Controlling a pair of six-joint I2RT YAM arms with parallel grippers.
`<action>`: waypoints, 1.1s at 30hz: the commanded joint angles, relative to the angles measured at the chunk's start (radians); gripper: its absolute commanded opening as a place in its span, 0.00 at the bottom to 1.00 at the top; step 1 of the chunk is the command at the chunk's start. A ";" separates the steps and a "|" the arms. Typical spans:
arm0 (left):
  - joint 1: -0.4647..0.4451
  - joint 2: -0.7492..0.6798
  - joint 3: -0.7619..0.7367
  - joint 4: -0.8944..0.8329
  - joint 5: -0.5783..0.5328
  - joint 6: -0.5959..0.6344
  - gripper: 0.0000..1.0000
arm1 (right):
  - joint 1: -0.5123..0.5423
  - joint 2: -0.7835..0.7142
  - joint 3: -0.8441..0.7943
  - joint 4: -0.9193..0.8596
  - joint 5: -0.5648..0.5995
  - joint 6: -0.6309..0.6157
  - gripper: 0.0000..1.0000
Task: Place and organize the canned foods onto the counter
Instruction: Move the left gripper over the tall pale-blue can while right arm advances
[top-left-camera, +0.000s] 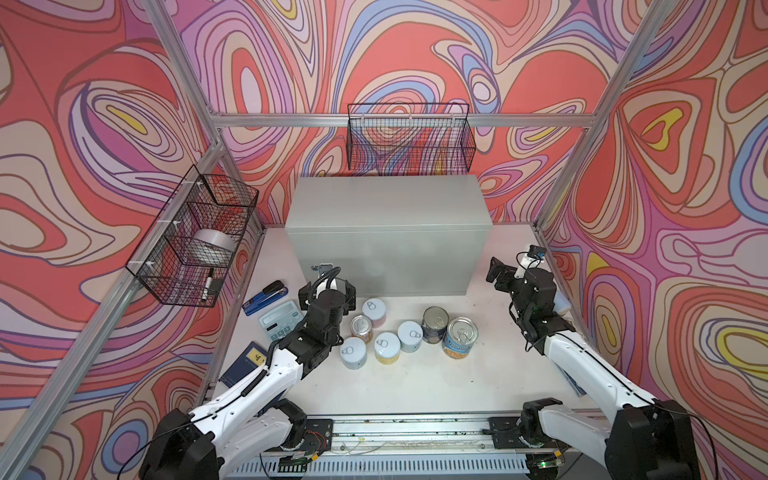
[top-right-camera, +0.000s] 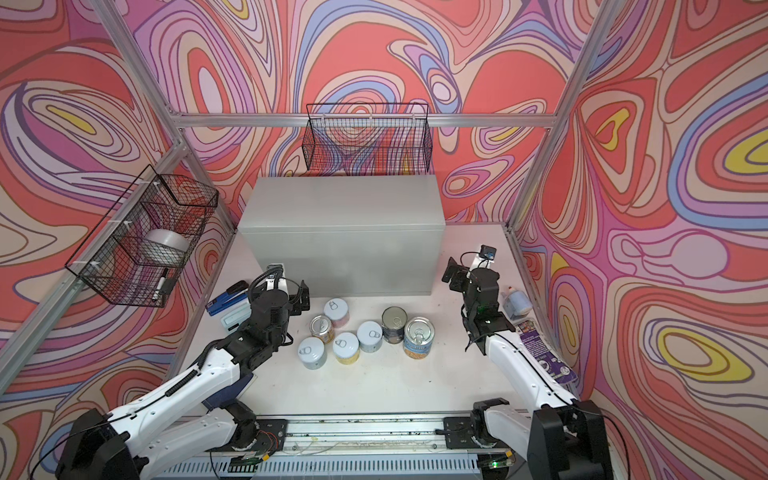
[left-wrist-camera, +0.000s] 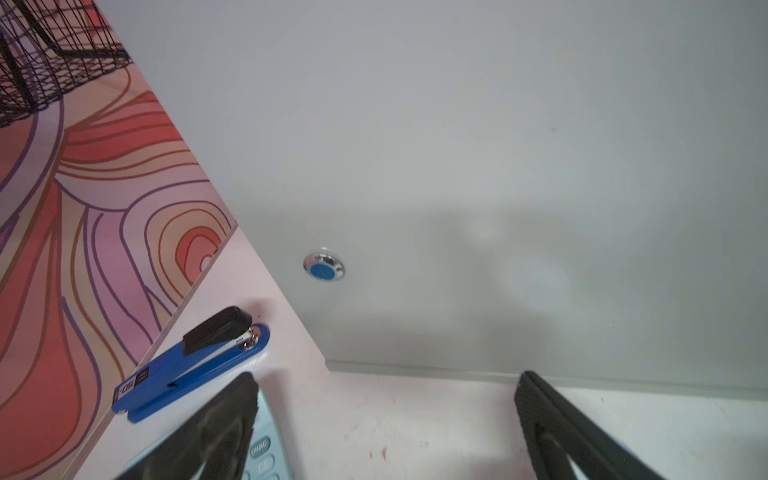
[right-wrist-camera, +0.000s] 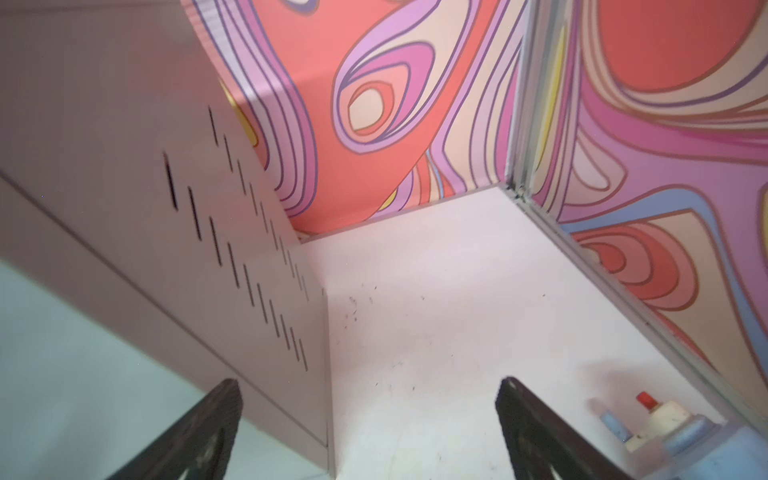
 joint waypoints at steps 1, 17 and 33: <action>-0.077 -0.011 0.088 -0.367 -0.069 -0.158 1.00 | 0.009 -0.001 0.071 -0.248 -0.146 0.040 0.98; -0.307 0.015 0.209 -1.035 0.159 -0.666 0.98 | 0.168 -0.011 0.170 -0.567 -0.098 -0.024 0.98; -0.311 -0.206 0.000 -0.911 0.386 -0.720 0.90 | 0.173 -0.008 0.179 -0.531 -0.127 -0.013 0.99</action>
